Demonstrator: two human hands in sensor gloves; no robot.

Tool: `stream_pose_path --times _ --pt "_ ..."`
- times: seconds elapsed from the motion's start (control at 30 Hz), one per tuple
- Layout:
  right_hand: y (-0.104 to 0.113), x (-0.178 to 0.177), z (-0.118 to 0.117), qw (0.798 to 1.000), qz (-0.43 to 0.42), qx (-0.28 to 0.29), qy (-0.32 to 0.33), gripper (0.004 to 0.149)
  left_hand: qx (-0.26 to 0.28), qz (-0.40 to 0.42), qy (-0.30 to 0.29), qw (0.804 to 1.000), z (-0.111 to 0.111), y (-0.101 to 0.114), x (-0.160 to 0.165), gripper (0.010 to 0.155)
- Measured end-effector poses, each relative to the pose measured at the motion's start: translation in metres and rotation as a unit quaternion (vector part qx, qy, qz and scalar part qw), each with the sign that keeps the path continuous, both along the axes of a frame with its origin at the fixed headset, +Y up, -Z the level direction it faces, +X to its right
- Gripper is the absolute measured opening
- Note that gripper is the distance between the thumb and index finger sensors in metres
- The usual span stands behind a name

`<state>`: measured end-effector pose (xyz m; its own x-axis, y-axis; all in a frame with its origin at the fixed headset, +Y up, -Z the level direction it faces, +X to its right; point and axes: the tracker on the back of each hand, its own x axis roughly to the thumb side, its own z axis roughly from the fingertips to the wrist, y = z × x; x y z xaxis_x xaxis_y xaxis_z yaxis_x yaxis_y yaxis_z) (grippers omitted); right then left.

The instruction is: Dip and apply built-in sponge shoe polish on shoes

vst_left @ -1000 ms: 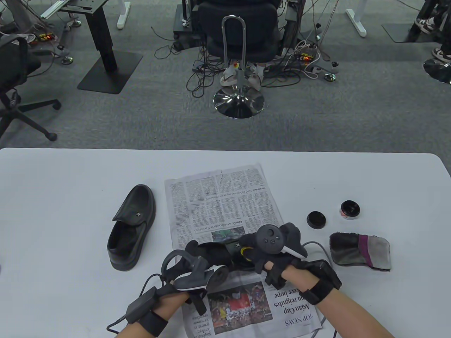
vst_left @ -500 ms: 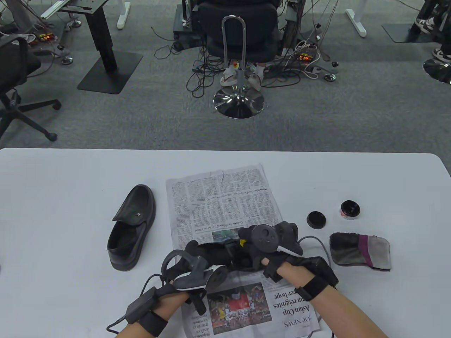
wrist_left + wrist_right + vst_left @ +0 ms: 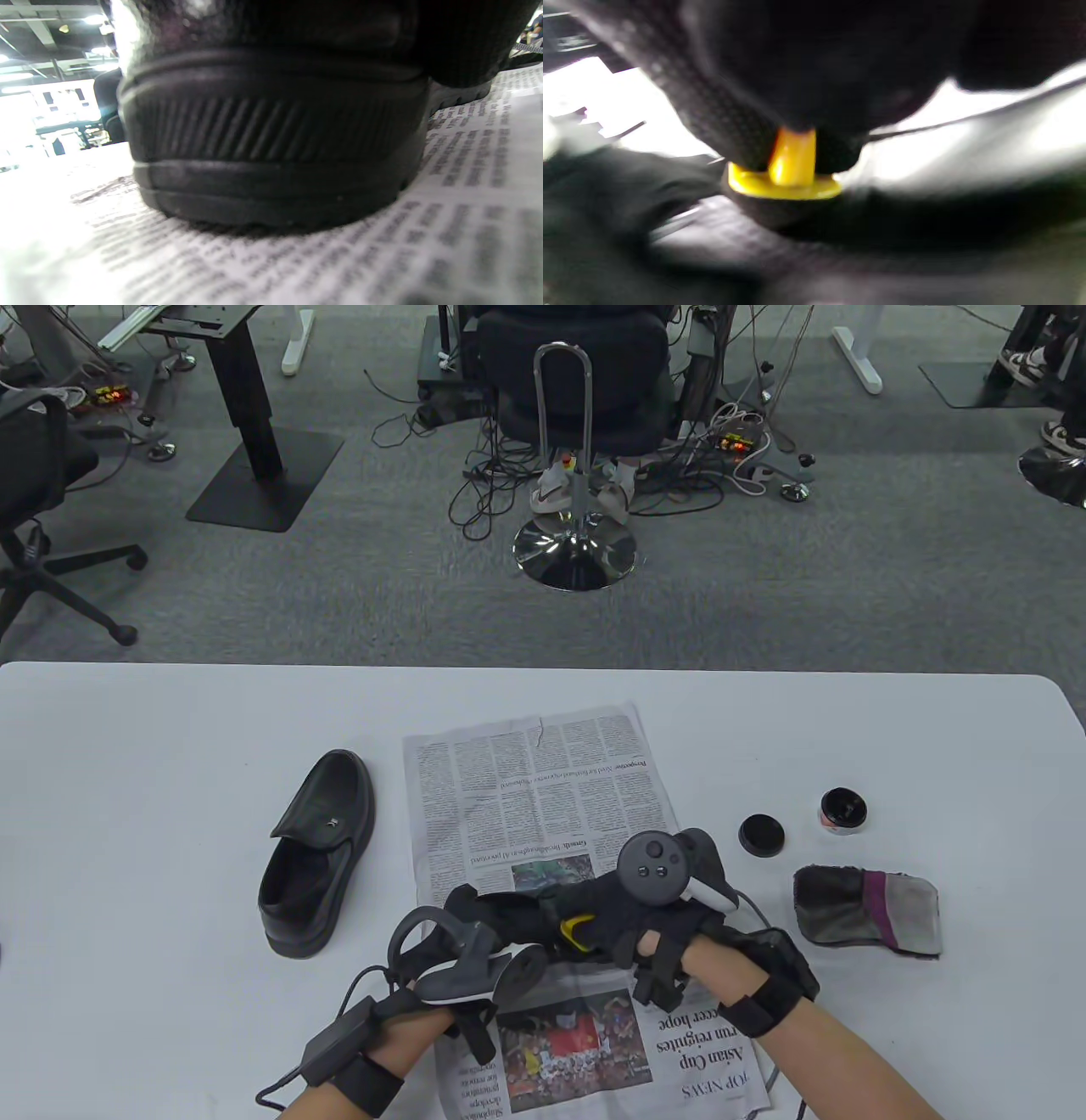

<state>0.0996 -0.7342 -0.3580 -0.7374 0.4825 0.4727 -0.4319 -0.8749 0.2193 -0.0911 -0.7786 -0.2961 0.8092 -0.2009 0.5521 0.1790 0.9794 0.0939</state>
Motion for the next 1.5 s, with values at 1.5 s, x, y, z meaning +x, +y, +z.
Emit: stream_pose_path --times 1.5 --pt "0.002 -0.007 0.009 0.991 0.021 -0.089 0.095 0.045 -0.009 -0.003 0.025 1.000 0.001 0.001 0.001 0.033"
